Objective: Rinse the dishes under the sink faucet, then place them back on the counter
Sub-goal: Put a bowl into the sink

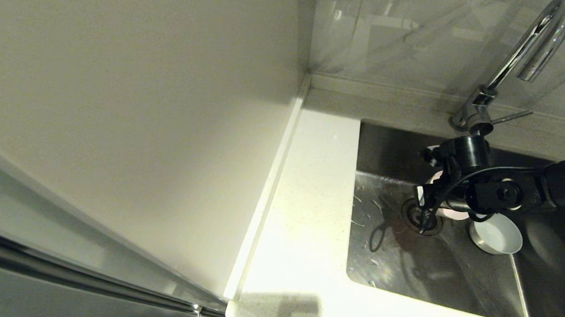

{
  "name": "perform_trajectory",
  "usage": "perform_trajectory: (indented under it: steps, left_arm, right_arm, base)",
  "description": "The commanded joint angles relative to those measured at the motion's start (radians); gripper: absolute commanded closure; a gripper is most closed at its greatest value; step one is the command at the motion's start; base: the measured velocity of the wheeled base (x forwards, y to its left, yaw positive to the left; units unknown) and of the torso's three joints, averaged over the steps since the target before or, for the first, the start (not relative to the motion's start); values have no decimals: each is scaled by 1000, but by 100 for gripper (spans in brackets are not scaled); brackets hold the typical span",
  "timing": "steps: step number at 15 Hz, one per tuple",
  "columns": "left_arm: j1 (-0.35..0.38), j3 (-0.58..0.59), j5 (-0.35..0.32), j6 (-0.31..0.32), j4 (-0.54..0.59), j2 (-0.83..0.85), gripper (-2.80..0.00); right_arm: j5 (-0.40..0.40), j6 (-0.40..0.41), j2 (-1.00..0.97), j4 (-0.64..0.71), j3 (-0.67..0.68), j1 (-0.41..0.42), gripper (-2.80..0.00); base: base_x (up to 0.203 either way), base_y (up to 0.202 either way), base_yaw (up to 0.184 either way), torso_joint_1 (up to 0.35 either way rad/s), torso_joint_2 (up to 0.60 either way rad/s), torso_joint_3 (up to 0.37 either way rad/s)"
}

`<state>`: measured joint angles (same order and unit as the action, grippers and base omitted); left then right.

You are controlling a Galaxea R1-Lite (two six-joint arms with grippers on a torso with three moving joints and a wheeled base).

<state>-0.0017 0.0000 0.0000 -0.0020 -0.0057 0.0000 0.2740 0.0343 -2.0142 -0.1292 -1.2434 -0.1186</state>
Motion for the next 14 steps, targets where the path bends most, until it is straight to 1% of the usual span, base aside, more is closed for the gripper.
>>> perform_trajectory:
  steps: [1, 7, 10, 12, 14]
  left_arm:
    - [0, 3, 0, -1, 0, 0, 0]
    - [0, 2, 0, 0, 0, 0, 0]
    - [0, 3, 0, -1, 0, 0, 0]
    - [0, 3, 0, -1, 0, 0, 0]
    - [0, 2, 0, -1, 0, 0, 0]
  right_arm:
    - [2, 1, -41, 0, -37, 16, 0]
    - [2, -1, -135, 4, -148, 106, 0]
    - [2, -3, -169, 54, -235, 144, 0]
    - [2, -5, -184, 97, -283, 160, 0]
    - [2, -6, -186, 99, -289, 163, 0]
  base:
    - [0, 0, 0, 0, 0, 0]
    - [0, 0, 0, 0, 0, 0]
    - [0, 0, 0, 0, 0, 0]
    - [0, 0, 0, 0, 0, 0]
    - [0, 0, 0, 0, 0, 0]
